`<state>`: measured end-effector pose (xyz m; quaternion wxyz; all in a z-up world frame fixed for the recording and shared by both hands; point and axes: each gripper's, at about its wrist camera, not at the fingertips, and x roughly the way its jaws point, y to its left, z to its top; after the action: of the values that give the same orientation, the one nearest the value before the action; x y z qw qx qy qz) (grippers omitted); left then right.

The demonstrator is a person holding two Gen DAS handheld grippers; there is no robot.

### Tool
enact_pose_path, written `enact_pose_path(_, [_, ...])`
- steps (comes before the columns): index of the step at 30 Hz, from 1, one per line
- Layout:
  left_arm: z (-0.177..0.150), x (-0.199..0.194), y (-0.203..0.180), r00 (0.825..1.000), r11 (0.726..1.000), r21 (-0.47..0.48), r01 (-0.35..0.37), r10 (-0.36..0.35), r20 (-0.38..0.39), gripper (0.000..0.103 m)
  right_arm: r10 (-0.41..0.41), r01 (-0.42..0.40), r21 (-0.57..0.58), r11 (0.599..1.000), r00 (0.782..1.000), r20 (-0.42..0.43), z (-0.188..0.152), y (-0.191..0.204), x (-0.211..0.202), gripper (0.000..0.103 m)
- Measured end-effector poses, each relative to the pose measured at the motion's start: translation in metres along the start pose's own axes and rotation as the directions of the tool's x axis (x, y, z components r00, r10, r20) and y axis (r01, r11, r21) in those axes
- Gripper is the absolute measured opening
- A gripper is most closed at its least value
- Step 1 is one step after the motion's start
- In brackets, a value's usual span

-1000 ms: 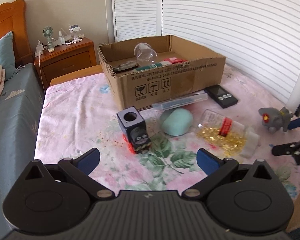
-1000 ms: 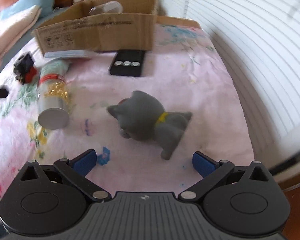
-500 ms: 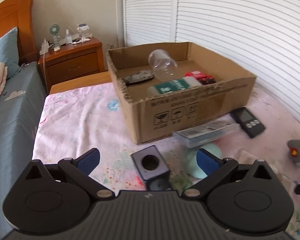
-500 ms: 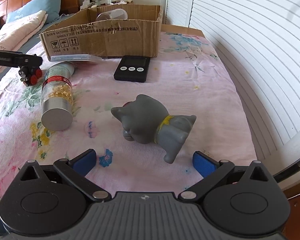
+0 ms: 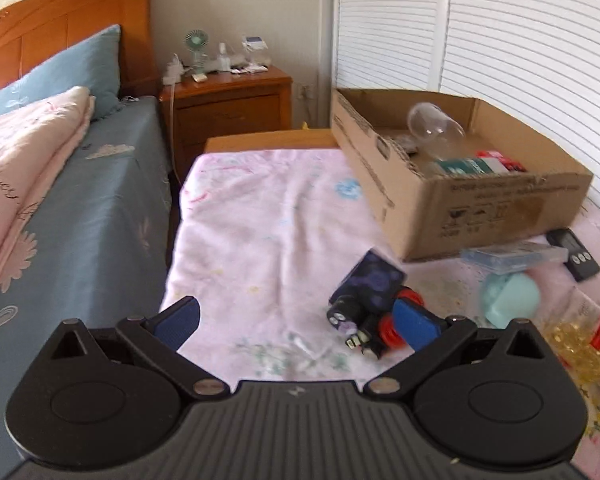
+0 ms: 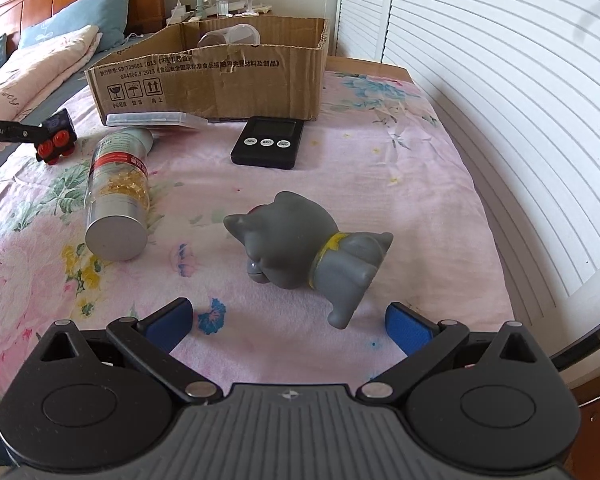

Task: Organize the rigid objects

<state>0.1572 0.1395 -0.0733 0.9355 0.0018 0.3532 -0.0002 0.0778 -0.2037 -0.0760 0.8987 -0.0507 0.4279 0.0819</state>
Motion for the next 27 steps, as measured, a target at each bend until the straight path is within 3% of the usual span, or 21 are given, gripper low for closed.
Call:
enact_pose_path(5, [0.004,0.005,-0.006,0.996,0.995,0.060,0.083,-0.085,0.027,0.102,0.000,0.000,0.000,1.000,1.000,0.003,-0.001,0.000,0.000,0.103])
enact_pose_path(11, [0.009,0.028,-0.009,0.979,0.978,0.055,0.203,-0.203,-0.010,0.100,0.000,0.000,0.000,1.000,1.000,0.004,-0.001,0.000,0.000,0.103])
enact_pose_path(15, [0.010,0.039,-0.011,0.961,0.961,0.037,0.274,-0.272,-0.056,0.098,0.000,0.000,0.000,1.000,1.000,0.005,-0.001,0.000,-0.001,0.103])
enact_pose_path(17, [0.007,0.039,-0.015,0.942,0.943,0.050,0.328,-0.323,-0.091,0.094,0.001,-0.001,-0.002,1.000,1.000,0.006,-0.001,0.000,-0.001,0.103])
enact_pose_path(21, [0.001,0.028,-0.030,0.918,0.908,0.152,0.391,-0.371,-0.143,0.091,0.005,-0.005,-0.006,1.000,1.000,0.009,-0.002,0.000,-0.002,0.103])
enact_pose_path(24, [-0.001,0.025,-0.039,0.936,0.905,0.244,0.349,-0.323,-0.143,0.089,0.006,-0.006,-0.006,1.000,1.000,0.010,-0.002,0.000,-0.002,0.103])
enact_pose_path(25, [-0.001,0.026,-0.041,0.946,0.908,0.269,0.320,-0.293,-0.136,0.083,0.006,-0.006,-0.007,1.000,1.000,0.009,-0.002,0.000,-0.002,0.103])
enact_pose_path(27, [0.000,0.030,-0.040,0.948,0.912,0.264,0.314,-0.288,-0.132,0.080,0.005,-0.005,-0.005,1.000,1.000,0.011,-0.002,0.000,-0.002,0.103])
